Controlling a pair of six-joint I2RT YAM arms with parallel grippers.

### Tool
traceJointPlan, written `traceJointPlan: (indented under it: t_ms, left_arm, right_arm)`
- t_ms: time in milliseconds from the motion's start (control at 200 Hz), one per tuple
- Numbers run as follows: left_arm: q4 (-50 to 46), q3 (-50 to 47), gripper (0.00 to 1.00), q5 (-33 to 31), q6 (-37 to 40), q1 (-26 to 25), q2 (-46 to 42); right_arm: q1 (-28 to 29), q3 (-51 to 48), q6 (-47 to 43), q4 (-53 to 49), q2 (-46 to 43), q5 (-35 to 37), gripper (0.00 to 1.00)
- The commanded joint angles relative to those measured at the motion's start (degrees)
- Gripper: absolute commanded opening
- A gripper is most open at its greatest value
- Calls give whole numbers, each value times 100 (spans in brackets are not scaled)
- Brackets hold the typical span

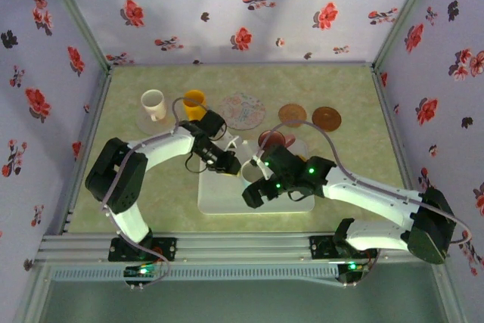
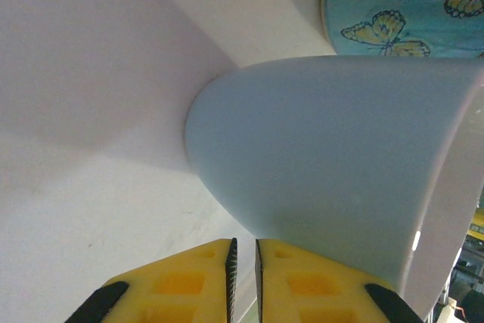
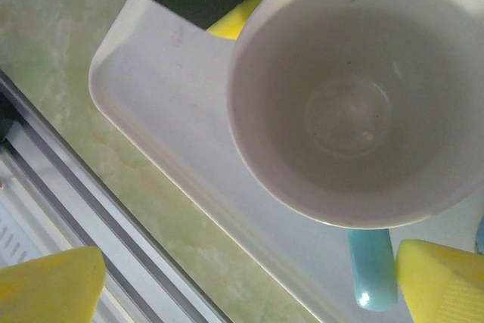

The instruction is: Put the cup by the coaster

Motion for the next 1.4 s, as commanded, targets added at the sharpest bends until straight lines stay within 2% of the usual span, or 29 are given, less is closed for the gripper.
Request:
traceJointPlan:
  t_ms: [0, 810, 1395]
  left_arm:
    - [3, 202, 17, 115, -27, -38, 102]
    - [-137, 1121, 17, 75, 209, -40, 567]
    - [-143, 1429, 17, 71, 314, -33, 815]
  right_arm:
    - [31, -77, 155, 206, 58, -279, 99]
    - [29, -84, 530, 952, 537, -787, 99]
    - [30, -149, 482, 1444, 525, -1174, 99]
